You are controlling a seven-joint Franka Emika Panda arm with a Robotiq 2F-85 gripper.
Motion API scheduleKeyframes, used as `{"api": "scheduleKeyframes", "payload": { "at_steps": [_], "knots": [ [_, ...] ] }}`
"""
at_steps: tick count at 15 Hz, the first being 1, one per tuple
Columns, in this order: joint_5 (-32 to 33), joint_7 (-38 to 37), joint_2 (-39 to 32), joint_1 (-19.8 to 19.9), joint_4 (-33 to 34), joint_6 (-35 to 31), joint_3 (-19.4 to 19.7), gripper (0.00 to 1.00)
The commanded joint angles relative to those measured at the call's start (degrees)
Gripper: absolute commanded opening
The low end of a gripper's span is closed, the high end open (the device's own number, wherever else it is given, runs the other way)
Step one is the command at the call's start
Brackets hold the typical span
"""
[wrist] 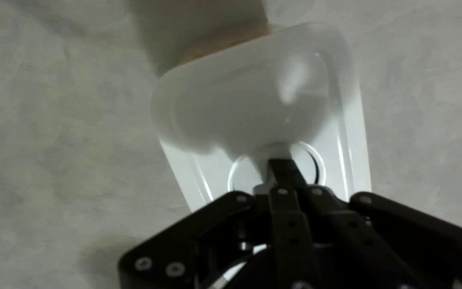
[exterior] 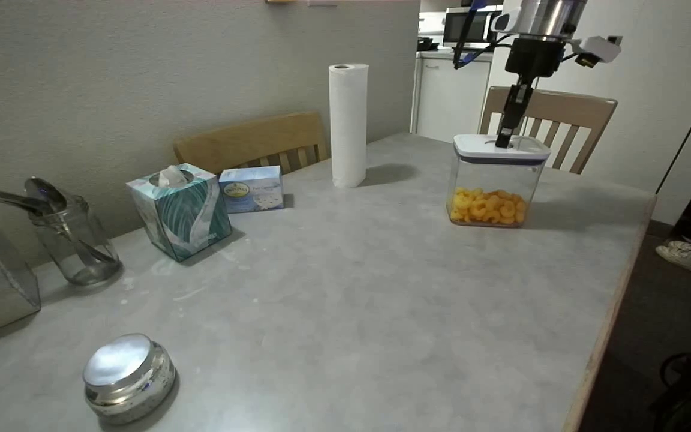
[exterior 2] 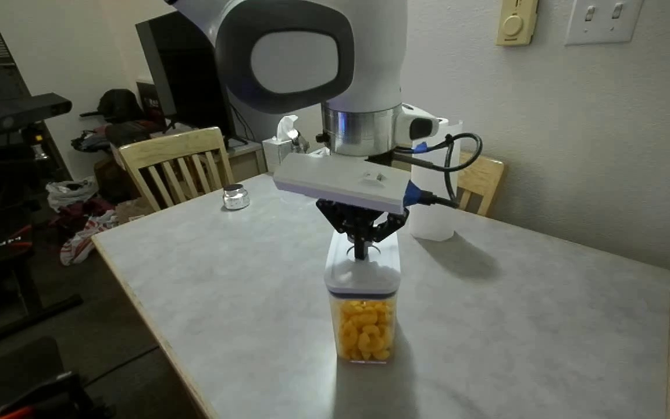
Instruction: Place the lid on the container and push the button
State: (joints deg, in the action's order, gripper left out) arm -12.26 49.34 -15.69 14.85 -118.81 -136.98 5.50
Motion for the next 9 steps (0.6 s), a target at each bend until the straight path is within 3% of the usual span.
{"api": "scheduleKeyframes", "payload": {
  "at_steps": [1,5,8,9],
  "knots": [
    [0.8,-0.2,0.4,0.1,-0.2,-1.0,-0.3,0.0],
    [9.8,-8.3,3.4,-2.2,2.1,2.3,0.9,0.0],
    [11.8,-11.0,4.2,-2.6,4.1,4.5,0.3,0.0],
    [11.9,-12.2,4.1,-2.8,5.0,5.7,0.2,0.25]
  ]
}}
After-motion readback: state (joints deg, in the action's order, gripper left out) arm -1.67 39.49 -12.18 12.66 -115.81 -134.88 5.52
